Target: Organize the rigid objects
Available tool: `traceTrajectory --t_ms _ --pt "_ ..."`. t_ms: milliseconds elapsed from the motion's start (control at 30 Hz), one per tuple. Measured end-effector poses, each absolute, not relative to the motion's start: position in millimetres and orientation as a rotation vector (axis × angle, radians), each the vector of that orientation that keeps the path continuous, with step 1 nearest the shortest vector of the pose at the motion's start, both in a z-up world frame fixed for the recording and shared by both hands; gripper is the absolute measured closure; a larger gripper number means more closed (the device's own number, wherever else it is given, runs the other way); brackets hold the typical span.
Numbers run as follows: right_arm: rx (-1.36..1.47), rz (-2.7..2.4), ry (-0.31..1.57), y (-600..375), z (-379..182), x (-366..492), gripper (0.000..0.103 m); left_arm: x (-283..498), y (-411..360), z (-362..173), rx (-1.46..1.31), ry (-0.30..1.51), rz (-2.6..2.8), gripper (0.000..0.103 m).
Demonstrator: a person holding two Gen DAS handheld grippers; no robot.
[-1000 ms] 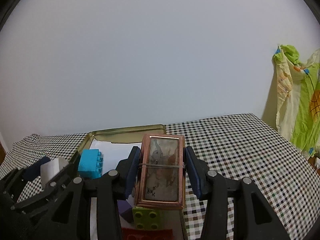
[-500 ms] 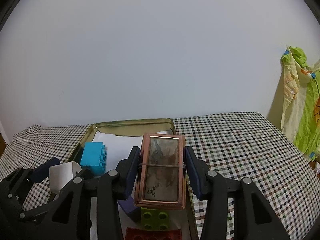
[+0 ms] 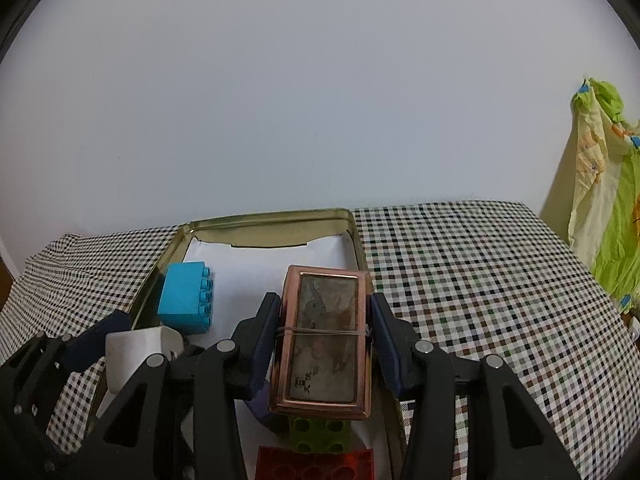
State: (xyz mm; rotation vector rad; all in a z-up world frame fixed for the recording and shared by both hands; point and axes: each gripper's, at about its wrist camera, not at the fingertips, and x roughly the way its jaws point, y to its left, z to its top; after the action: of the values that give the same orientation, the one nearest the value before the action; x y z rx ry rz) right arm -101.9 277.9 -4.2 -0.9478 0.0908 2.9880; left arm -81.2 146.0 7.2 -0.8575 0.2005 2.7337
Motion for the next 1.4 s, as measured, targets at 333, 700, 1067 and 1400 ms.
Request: traceTrajectory --t_ms 333,700,1067,1400 --pt "-1.018 2.985 0.101 278.3 -9.1 -108.9 0.054 -84.2 147.1 5.7 -0.869 0.237 2.765 0.046" --pt "-1.099 3.006 0.156 280.5 -12.0 -113.4 0.050 -88.1 143.2 4.8 -0.913 0.200 2.776 0.016" --pt "-1.015 3.058 0.318 288.2 -9.8 -103.4 0.026 -82.5 132.5 8.8 -0.879 0.134 2.828 0.001" --pt "-0.762 3.089 0.456 302.0 -4.2 -78.8 0.025 -73.9 105.2 14.5 -0.803 0.038 2.888 0.001"
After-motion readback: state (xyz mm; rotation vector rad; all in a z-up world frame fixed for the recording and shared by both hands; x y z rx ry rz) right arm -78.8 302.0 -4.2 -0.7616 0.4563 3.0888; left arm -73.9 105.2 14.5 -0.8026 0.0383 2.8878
